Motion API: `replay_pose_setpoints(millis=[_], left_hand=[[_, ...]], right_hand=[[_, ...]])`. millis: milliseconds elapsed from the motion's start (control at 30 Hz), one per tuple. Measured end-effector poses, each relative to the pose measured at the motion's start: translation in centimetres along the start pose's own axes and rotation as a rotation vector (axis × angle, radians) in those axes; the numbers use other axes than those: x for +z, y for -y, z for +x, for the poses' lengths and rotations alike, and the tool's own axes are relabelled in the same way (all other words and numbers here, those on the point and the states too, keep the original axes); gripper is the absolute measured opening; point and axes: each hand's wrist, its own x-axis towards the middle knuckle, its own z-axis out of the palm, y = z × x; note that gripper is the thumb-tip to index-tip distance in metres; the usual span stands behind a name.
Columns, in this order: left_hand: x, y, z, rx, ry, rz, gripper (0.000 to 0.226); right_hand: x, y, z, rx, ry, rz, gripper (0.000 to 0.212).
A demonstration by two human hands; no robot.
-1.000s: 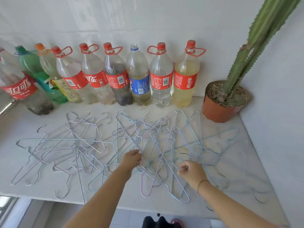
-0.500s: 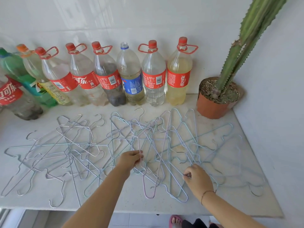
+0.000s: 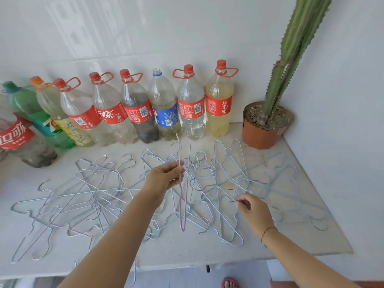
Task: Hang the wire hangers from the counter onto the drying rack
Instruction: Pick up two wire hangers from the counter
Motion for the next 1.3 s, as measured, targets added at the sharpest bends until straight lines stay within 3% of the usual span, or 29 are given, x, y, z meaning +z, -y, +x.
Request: replay_pose_setpoints(millis=[333, 533, 933, 1300], left_hand=[[-3.9, -3.6, -4.3, 0.132, -0.048, -0.035, 0.017], [-7.5, -4.5, -8.1, 0.197, -0.172, -0.046, 0.018], [-13.4, -3.1, -20.3, 0.328, -0.668, -0.090, 0.017], [-14.4, 2.5, -40.4, 0.424, -1.177, -0.200, 0.016]], right_hand=[[-0.5, 6.1, 0.4, -0.071, 0.025, 0.303, 0.012], [2.0, 12.1, -0.1, -0.143, 0.201, 0.460, 0.013], [8.0, 21.4, -4.9, -0.327, 0.700, 0.556, 0.018], [11.9, 25.1, -18.0, -0.499, 1.143, 0.483, 0.016]])
